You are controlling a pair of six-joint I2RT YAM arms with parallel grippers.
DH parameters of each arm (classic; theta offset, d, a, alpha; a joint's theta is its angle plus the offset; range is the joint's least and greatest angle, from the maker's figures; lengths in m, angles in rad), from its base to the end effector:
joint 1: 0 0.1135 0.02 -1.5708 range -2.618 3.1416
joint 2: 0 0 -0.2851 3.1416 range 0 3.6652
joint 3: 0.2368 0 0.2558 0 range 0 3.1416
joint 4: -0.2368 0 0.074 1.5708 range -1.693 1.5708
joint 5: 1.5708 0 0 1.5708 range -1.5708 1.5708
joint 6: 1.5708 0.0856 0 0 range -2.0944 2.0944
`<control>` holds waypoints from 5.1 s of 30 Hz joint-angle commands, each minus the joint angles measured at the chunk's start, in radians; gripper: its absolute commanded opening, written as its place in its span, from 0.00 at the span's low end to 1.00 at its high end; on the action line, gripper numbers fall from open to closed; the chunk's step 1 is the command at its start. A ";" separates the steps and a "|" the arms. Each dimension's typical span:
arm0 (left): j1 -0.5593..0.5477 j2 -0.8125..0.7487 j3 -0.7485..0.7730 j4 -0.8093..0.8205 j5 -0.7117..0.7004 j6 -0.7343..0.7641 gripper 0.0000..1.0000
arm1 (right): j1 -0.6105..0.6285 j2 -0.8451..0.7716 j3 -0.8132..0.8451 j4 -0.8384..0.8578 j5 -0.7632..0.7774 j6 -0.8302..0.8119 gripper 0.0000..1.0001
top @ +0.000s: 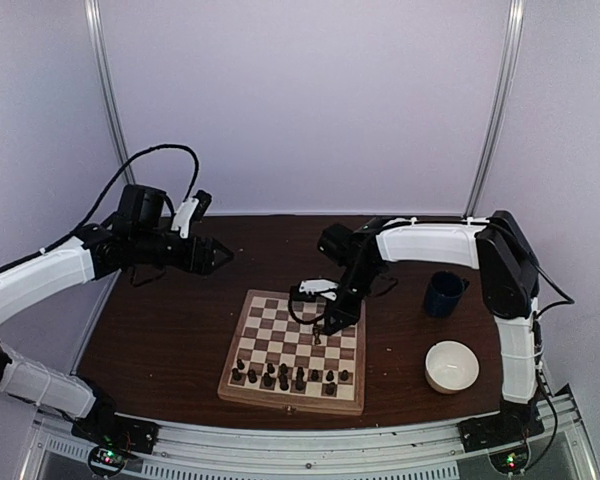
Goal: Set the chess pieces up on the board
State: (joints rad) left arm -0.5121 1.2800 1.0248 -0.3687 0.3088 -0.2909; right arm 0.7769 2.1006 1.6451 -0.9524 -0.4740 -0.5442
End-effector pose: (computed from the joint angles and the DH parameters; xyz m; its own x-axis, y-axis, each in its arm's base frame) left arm 0.2664 -0.1796 0.2911 -0.6834 0.0707 -0.7266 0.5072 0.7619 -0.4029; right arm 0.2850 0.3350 0.1558 -0.2517 -0.8935 -0.3719 -0.9431 0.1403 0.3014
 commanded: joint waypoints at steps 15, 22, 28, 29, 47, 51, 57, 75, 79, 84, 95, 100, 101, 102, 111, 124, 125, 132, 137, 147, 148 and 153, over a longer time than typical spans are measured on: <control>-0.315 -0.125 -0.263 0.486 -0.423 -0.019 0.74 | -0.114 -0.089 -0.027 0.156 -0.511 0.366 0.05; -0.335 -0.005 -0.421 0.999 -0.262 -0.213 0.79 | -0.143 -0.210 -0.018 0.214 -0.598 0.432 0.05; -0.335 0.137 -0.442 1.367 -0.162 -0.328 0.86 | -0.156 -0.278 0.014 0.257 -0.659 0.494 0.05; -0.335 0.161 -0.429 1.382 -0.147 -0.363 0.86 | -0.156 -0.285 0.015 0.269 -0.665 0.511 0.05; -0.335 0.423 -0.262 1.566 0.100 -0.539 0.78 | -0.157 -0.318 0.000 0.318 -0.675 0.544 0.05; -0.335 0.439 -0.257 1.580 0.109 -0.557 0.70 | -0.164 -0.321 -0.007 0.327 -0.674 0.544 0.05; -0.335 0.430 -0.274 1.582 0.082 -0.562 0.62 | -0.179 -0.327 -0.020 0.343 -0.671 0.570 0.05; -0.328 0.404 -0.311 1.595 0.010 -0.579 0.36 | -0.191 -0.338 -0.052 0.372 -0.662 0.580 0.05; -0.327 0.400 -0.317 1.593 -0.001 -0.583 0.30 | -0.194 -0.336 -0.055 0.378 -0.660 0.584 0.05; -0.324 0.394 -0.317 1.582 -0.004 -0.583 0.24 | -0.195 -0.333 -0.060 0.381 -0.658 0.586 0.05; -0.320 0.356 -0.297 1.458 -0.008 -0.550 0.11 | -0.198 -0.330 -0.070 0.361 -0.625 0.558 0.05; -0.318 0.308 -0.275 1.296 -0.013 -0.508 0.06 | -0.211 -0.332 -0.069 0.341 -0.598 0.523 0.05; -0.318 0.296 -0.263 1.246 -0.012 -0.498 0.05 | -0.215 -0.333 -0.068 0.330 -0.586 0.512 0.05; -0.318 0.282 -0.241 1.163 -0.010 -0.485 0.04 | -0.221 -0.336 -0.067 0.320 -0.573 0.500 0.05; -0.338 0.297 0.266 0.073 0.088 -0.188 0.01 | -0.334 -0.374 -0.134 0.266 -0.432 0.357 0.05; -0.604 0.619 0.852 -0.718 -0.152 0.273 0.00 | -0.458 -0.374 -0.185 0.266 -0.317 0.271 0.05; -0.623 0.646 0.888 -0.748 -0.161 0.295 0.00 | -0.462 -0.375 -0.188 0.269 -0.310 0.269 0.05; -0.733 0.847 1.123 -0.938 -0.200 0.437 0.00 | -0.484 -0.375 -0.206 0.279 -0.316 0.270 0.05; -0.777 0.910 1.181 -0.954 -0.198 0.458 0.00 | -0.485 -0.376 -0.211 0.281 -0.323 0.272 0.05; -0.846 1.040 1.255 -0.995 -0.269 0.491 0.00 | -0.485 -0.372 -0.214 0.285 -0.338 0.274 0.05; -0.852 1.050 1.258 -0.997 -0.272 0.492 0.00 | -0.485 -0.373 -0.215 0.284 -0.340 0.275 0.05; -0.860 1.089 1.265 -1.008 -0.334 0.490 0.00 | -0.485 -0.377 -0.217 0.286 -0.344 0.275 0.06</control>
State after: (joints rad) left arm -1.3647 2.3432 2.2551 -1.3422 0.0414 0.1795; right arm 0.2966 1.7557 1.4372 -0.6823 -0.8066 -0.2626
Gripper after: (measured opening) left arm 0.111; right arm 0.119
